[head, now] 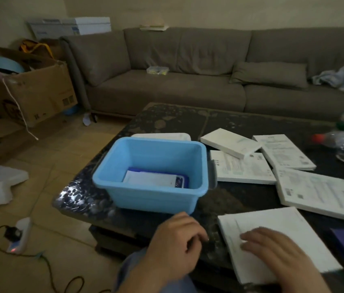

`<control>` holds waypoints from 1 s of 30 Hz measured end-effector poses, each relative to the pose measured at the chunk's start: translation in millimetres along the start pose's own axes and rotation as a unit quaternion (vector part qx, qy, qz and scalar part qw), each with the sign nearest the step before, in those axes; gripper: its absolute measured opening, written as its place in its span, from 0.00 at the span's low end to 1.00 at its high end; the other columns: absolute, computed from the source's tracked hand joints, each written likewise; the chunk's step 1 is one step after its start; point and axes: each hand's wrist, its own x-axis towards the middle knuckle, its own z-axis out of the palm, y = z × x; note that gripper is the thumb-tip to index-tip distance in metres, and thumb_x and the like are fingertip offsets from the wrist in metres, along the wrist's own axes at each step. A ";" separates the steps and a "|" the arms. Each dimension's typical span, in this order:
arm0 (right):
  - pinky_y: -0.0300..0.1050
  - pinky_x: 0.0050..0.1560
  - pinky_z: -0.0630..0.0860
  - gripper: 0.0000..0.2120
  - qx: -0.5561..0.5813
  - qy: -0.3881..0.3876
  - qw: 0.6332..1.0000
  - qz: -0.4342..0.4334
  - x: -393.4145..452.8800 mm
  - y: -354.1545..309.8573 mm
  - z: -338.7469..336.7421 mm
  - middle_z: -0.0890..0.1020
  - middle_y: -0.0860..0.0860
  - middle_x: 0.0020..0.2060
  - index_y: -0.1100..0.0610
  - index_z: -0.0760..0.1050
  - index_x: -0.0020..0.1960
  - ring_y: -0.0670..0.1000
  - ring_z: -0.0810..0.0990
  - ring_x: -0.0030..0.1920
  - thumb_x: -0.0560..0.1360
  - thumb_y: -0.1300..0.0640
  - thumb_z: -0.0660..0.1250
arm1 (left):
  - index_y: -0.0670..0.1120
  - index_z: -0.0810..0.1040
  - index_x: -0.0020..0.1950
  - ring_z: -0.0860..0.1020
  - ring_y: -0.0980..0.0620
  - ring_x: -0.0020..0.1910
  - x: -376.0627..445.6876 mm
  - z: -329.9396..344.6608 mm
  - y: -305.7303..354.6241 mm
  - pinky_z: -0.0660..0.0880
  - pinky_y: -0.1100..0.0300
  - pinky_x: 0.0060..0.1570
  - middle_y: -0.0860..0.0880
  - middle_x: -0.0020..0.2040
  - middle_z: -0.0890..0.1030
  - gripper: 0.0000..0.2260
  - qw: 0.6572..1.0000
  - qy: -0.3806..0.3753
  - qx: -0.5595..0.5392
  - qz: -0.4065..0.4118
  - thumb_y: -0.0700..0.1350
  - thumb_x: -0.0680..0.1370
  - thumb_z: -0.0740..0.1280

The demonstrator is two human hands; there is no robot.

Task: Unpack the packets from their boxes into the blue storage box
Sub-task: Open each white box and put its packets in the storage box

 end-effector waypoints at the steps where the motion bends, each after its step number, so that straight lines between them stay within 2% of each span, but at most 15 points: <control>1: 0.36 0.68 0.56 0.17 -0.034 -0.021 0.999 -0.007 -6.6 7.4 12.9 0.75 0.38 0.61 0.40 0.69 0.61 0.43 0.72 0.61 0.81 0.38 0.47 | 0.53 0.81 0.43 0.74 0.62 0.47 1.6 7.7 -0.2 0.76 0.61 0.49 0.59 0.44 0.79 0.08 0.999 -0.022 0.013 -0.048 0.41 0.72 0.64; 2: 0.38 0.69 0.55 0.16 -0.047 -0.029 0.998 -0.007 -9.1 10.3 20.7 0.74 0.38 0.62 0.39 0.68 0.60 0.44 0.71 0.61 0.80 0.37 0.47 | 0.53 0.81 0.44 0.73 0.62 0.49 3.1 14.9 -0.6 0.75 0.61 0.52 0.60 0.45 0.79 0.09 0.995 -0.036 0.030 -0.085 0.41 0.73 0.64; 3: 0.42 0.68 0.58 0.15 -0.041 -0.021 0.999 -0.006 -9.3 9.5 24.3 0.76 0.39 0.60 0.40 0.69 0.59 0.45 0.73 0.61 0.77 0.36 0.53 | 0.53 0.82 0.45 0.72 0.62 0.50 4.5 21.1 -0.1 0.74 0.62 0.55 0.60 0.46 0.78 0.11 0.992 -0.040 0.044 -0.111 0.40 0.73 0.63; 5: 0.47 0.62 0.64 0.21 -0.020 -0.011 1.000 0.001 -5.5 3.1 23.0 0.80 0.41 0.55 0.42 0.72 0.55 0.48 0.79 0.56 0.65 0.35 0.64 | 0.53 0.84 0.47 0.71 0.62 0.51 7.5 30.1 3.6 0.71 0.65 0.59 0.61 0.47 0.77 0.13 0.988 -0.036 0.054 -0.143 0.37 0.74 0.64; 7: 0.50 0.59 0.66 0.23 -0.021 -0.007 1.000 0.018 -2.9 -1.5 22.8 0.81 0.42 0.52 0.43 0.76 0.52 0.50 0.80 0.53 0.59 0.37 0.66 | 0.54 0.85 0.50 0.70 0.62 0.52 10.3 34.5 8.2 0.68 0.68 0.60 0.62 0.47 0.76 0.15 0.985 -0.030 0.062 -0.156 0.36 0.75 0.64; 10: 0.54 0.54 0.77 0.19 -0.036 0.005 0.999 0.028 -2.3 -10.3 27.5 0.83 0.45 0.48 0.45 0.80 0.47 0.53 0.82 0.50 0.59 0.42 0.63 | 0.56 0.84 0.50 0.70 0.63 0.53 11.6 39.4 10.9 0.66 0.69 0.61 0.64 0.48 0.74 0.15 0.982 -0.020 0.071 -0.176 0.37 0.76 0.65; 13: 0.50 0.44 0.82 0.12 -0.007 0.065 0.997 0.038 -3.5 -16.0 27.3 0.85 0.45 0.45 0.47 0.82 0.41 0.52 0.85 0.48 0.63 0.46 0.64 | 0.60 0.82 0.45 0.73 0.63 0.51 13.4 45.4 9.6 0.70 0.66 0.59 0.65 0.45 0.76 0.16 0.982 -0.009 0.067 -0.175 0.37 0.75 0.67; 16: 0.42 0.41 0.82 0.08 0.047 0.168 0.983 0.066 -1.7 -13.9 6.2 0.85 0.43 0.42 0.48 0.83 0.39 0.45 0.85 0.46 0.67 0.46 0.67 | 0.60 0.79 0.38 0.78 0.63 0.47 16.6 47.3 13.0 0.75 0.66 0.53 0.62 0.42 0.81 0.22 0.969 0.083 -0.022 -0.232 0.30 0.73 0.67; 18: 0.37 0.42 0.80 0.11 0.084 0.241 0.960 0.115 0.9 -10.1 -12.5 0.85 0.40 0.42 0.48 0.83 0.38 0.39 0.83 0.45 0.70 0.44 0.66 | 0.56 0.81 0.39 0.80 0.63 0.46 21.2 47.2 25.9 0.77 0.66 0.51 0.59 0.41 0.83 0.20 0.947 0.147 -0.100 -0.266 0.29 0.74 0.66; 20: 0.36 0.40 0.80 0.12 0.133 0.305 0.928 0.168 2.6 -4.8 -27.2 0.84 0.38 0.40 0.47 0.83 0.38 0.36 0.82 0.42 0.72 0.43 0.63 | 0.54 0.81 0.41 0.80 0.61 0.47 27.7 49.0 44.3 0.75 0.70 0.48 0.59 0.43 0.82 0.15 0.954 0.194 -0.112 -0.201 0.33 0.75 0.68; 22: 0.35 0.36 0.76 0.10 0.218 0.357 0.880 0.226 2.6 0.8 -35.9 0.84 0.37 0.37 0.45 0.82 0.37 0.37 0.81 0.38 0.73 0.44 0.66 | 0.52 0.81 0.44 0.80 0.59 0.49 36.8 50.5 67.8 0.73 0.72 0.49 0.60 0.45 0.80 0.08 0.968 0.215 -0.109 -0.075 0.39 0.74 0.68; 23: 0.35 0.34 0.75 0.10 0.253 0.379 0.855 0.249 1.5 5.0 -36.2 0.83 0.37 0.36 0.45 0.81 0.35 0.38 0.81 0.38 0.74 0.48 0.68 | 0.49 0.82 0.46 0.80 0.57 0.50 42.0 52.1 78.7 0.74 0.69 0.51 0.58 0.47 0.80 0.06 0.971 0.211 -0.113 -0.017 0.41 0.73 0.67; 25: 0.39 0.31 0.73 0.15 0.283 0.404 0.819 0.293 -2.7 12.2 -34.2 0.82 0.41 0.32 0.50 0.80 0.29 0.42 0.79 0.34 0.74 0.58 0.69 | 0.44 0.83 0.49 0.79 0.54 0.53 54.8 56.0 93.7 0.75 0.61 0.53 0.52 0.50 0.81 0.07 0.973 0.185 -0.114 0.073 0.42 0.75 0.67; 27: 0.41 0.30 0.72 0.18 0.268 0.417 0.815 0.300 -4.8 14.5 -33.7 0.81 0.44 0.30 0.50 0.78 0.26 0.46 0.78 0.32 0.74 0.60 0.69 | 0.43 0.83 0.50 0.78 0.53 0.55 67.8 58.5 103.5 0.75 0.56 0.54 0.50 0.52 0.81 0.07 0.977 0.143 -0.097 0.124 0.42 0.76 0.67; 30: 0.31 0.28 0.70 0.13 0.259 0.443 0.812 0.276 -3.5 9.6 -37.4 0.81 0.37 0.32 0.40 0.76 0.31 0.42 0.79 0.31 0.72 0.52 0.65 | 0.43 0.83 0.50 0.78 0.53 0.55 77.3 63.2 103.1 0.76 0.52 0.53 0.50 0.53 0.80 0.05 0.982 0.096 -0.088 0.136 0.39 0.76 0.69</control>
